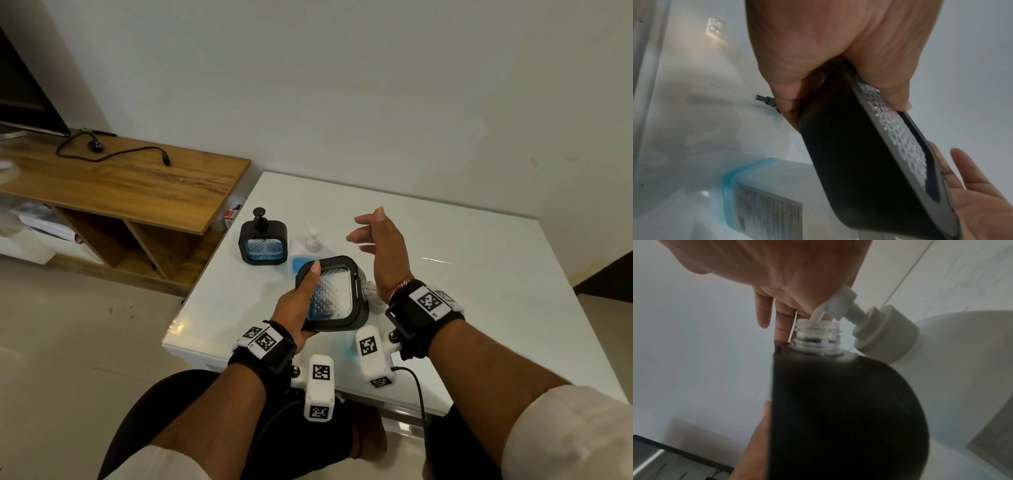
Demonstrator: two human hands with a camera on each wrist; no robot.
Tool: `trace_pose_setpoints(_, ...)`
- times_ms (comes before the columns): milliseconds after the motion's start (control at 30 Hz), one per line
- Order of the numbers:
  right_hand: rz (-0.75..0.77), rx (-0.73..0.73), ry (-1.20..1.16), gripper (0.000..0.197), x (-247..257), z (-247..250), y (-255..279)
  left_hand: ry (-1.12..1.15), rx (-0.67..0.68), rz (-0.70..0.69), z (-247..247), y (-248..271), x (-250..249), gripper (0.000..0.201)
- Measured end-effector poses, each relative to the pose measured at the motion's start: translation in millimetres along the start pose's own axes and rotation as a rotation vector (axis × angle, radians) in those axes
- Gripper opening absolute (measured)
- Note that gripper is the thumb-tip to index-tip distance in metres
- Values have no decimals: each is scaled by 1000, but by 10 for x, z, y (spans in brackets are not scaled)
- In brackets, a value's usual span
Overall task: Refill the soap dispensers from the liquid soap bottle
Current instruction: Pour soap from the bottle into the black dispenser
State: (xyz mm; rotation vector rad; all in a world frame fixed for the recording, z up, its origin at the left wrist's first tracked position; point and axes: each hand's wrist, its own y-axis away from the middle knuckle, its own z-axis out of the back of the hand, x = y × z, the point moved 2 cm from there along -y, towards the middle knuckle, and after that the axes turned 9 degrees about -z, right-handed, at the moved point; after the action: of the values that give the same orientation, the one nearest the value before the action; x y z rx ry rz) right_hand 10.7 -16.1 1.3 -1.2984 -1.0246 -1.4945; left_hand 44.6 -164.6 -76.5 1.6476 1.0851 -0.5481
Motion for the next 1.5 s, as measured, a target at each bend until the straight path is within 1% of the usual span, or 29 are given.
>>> trace_pose_setpoints(167,-6,-3,-39,67,54,2,17,17,-5,22,34,-10,21,103)
trace_pose_setpoints(267,-25,14,-47,61,74,-11,8,38,3,29,51,-24,14,99)
trace_pose_setpoints(367,-13,34,12,63,37,-24,11,50,14,31,39,-38,1,91)
trace_pose_setpoints(500,13,35,55,58,14,1,17,36,14,35,40,-32,-11,95)
trace_pose_setpoints(633,28,33,24,59,68,-3,23,58,-11,36,80,-45,-25,83)
trace_pose_setpoints(667,34,32,14,59,82,-6,22,69,-17,41,91,-53,-23,83)
trace_pose_setpoints(733,39,36,18,58,83,-18,23,78,-26,44,113,-74,-20,91)
trace_pose_setpoints(833,53,53,80,59,14,-40,33,69,-32,56,132,-126,-1,112)
trace_pose_setpoints(867,65,56,101,59,-2,-50,33,66,-27,57,135,-134,-1,113)
trace_pose_setpoints(1000,65,36,94,60,-8,-43,19,68,9,50,118,-112,-6,95)
trace_pose_setpoints(1100,75,28,77,62,14,-24,7,68,1,48,145,-129,9,88)
trace_pose_setpoints(1133,74,26,81,60,21,-22,3,69,0,50,149,-132,7,89)
trace_pose_setpoints(1200,62,25,104,57,15,-34,8,67,-1,60,152,-146,19,99)
trace_pose_setpoints(1267,82,39,156,63,0,-60,32,66,5,68,140,-151,32,103)
trace_pose_setpoints(1333,102,55,190,69,-14,-79,54,75,7,70,142,-153,48,100)
trace_pose_setpoints(1500,6,16,94,62,2,-22,-34,86,4,65,178,-159,52,93)
